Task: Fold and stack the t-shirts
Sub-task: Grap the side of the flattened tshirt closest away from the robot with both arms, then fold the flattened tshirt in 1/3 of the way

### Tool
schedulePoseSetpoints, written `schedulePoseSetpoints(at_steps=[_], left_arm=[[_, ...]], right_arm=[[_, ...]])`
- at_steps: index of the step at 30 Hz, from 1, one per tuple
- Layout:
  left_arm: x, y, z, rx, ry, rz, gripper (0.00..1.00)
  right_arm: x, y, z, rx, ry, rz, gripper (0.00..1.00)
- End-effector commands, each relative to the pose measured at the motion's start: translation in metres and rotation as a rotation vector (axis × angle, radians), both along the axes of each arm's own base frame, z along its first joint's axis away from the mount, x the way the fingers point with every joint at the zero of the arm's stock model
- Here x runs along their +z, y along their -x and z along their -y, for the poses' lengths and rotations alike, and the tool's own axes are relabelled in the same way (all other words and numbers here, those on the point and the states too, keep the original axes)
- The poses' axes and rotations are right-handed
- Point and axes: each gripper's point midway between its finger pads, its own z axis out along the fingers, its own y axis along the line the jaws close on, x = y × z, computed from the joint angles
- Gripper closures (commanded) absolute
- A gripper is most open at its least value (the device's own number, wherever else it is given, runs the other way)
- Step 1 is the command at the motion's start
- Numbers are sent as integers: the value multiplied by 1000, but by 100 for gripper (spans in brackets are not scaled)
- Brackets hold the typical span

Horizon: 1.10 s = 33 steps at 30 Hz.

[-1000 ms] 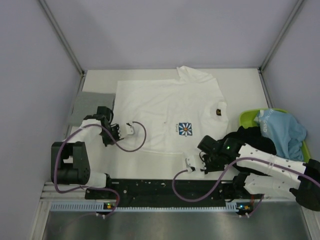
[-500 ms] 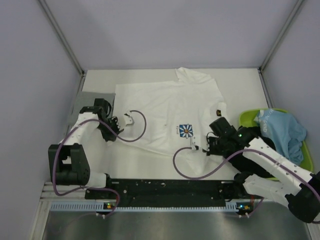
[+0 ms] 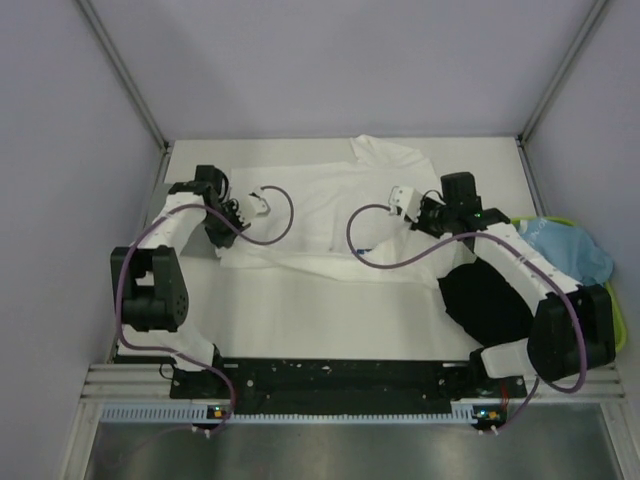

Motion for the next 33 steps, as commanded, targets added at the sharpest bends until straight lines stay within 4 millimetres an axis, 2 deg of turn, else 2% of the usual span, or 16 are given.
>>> schedulePoseSetpoints(at_steps=[1, 8, 15, 19, 23, 26, 27, 30, 31, 33], left_arm=[[16, -49, -6, 51, -34, 102, 100], [9, -75, -5, 42, -74, 107, 100], [7, -92, -8, 56, -140, 121, 100], [7, -99, -4, 54, -175, 136, 100], [4, -108, -8, 94, -240, 152, 100], [2, -115, -12, 143, -260, 149, 100], [-1, -115, -12, 152, -259, 142, 98], [3, -125, -10, 188, -242, 178, 68], [9, -132, -11, 217, -237, 214, 59], [27, -156, -15, 304, -230, 324, 49]], right_arm=[[57, -68, 0, 40, -41, 240, 100], [48, -97, 15, 48, 17, 232, 100], [31, -92, 34, 41, 107, 184, 100], [37, -99, 46, 18, 104, 197, 100], [43, -111, 38, 63, 88, 217, 100], [36, -116, 38, 64, 91, 202, 100], [33, -115, 38, 70, 97, 199, 100], [29, -117, 38, 79, 99, 194, 100], [28, -118, 36, 84, 93, 190, 100], [26, -125, 32, 88, 73, 185, 100]])
